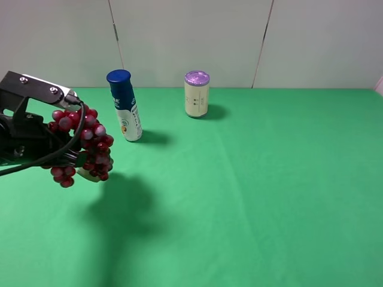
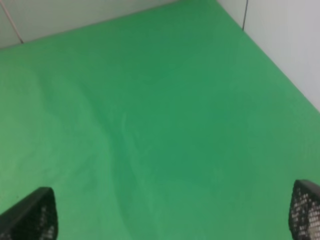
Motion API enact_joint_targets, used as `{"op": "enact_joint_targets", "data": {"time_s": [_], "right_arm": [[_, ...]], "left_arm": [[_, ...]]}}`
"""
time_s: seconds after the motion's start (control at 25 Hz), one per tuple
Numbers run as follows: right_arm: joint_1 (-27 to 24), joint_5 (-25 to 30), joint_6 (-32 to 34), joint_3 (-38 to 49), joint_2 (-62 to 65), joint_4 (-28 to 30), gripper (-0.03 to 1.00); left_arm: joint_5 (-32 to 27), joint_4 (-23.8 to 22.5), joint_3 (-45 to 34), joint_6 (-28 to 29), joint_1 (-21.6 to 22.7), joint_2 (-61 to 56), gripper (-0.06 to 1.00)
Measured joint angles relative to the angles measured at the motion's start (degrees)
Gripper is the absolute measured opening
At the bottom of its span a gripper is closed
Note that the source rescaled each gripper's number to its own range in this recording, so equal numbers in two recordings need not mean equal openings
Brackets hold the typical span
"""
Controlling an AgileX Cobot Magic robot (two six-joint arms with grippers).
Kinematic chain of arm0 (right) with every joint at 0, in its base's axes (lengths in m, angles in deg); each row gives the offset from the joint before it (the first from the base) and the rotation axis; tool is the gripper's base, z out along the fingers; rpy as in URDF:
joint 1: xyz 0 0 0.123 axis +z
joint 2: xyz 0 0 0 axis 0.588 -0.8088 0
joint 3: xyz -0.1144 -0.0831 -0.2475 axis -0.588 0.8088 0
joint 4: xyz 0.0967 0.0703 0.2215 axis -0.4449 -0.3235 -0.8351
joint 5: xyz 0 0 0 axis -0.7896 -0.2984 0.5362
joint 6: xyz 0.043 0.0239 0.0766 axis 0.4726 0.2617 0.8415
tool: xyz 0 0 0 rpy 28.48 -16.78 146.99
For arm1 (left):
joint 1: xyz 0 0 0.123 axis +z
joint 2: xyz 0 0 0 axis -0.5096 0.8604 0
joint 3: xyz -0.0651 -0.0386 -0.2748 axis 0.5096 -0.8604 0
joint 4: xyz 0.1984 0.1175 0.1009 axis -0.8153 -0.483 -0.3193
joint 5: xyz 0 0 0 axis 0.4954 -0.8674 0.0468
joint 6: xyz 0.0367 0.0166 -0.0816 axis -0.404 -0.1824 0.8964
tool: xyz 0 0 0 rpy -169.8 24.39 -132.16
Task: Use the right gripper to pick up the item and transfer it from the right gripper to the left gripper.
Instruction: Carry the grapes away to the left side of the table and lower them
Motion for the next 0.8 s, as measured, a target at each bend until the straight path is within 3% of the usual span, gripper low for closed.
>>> {"op": "enact_joint_targets", "data": {"time_s": [0.16,0.44,0.8], "right_arm": [[0.0,0.0,0.0,0.0,0.0,0.0,1.0],[0.0,0.0,0.0,0.0,0.0,0.0,1.0],[0.0,0.0,0.0,0.0,0.0,0.0,1.0]], "left_arm": [[0.16,-2.37,0.0,5.97,0.46,-0.61,0.01],[-1.05,-14.27,0.0,20.85,5.96,-0.63,0.0],[-1.9,-22.01,-1.02,25.07,12.74,-0.63,0.0]]}}
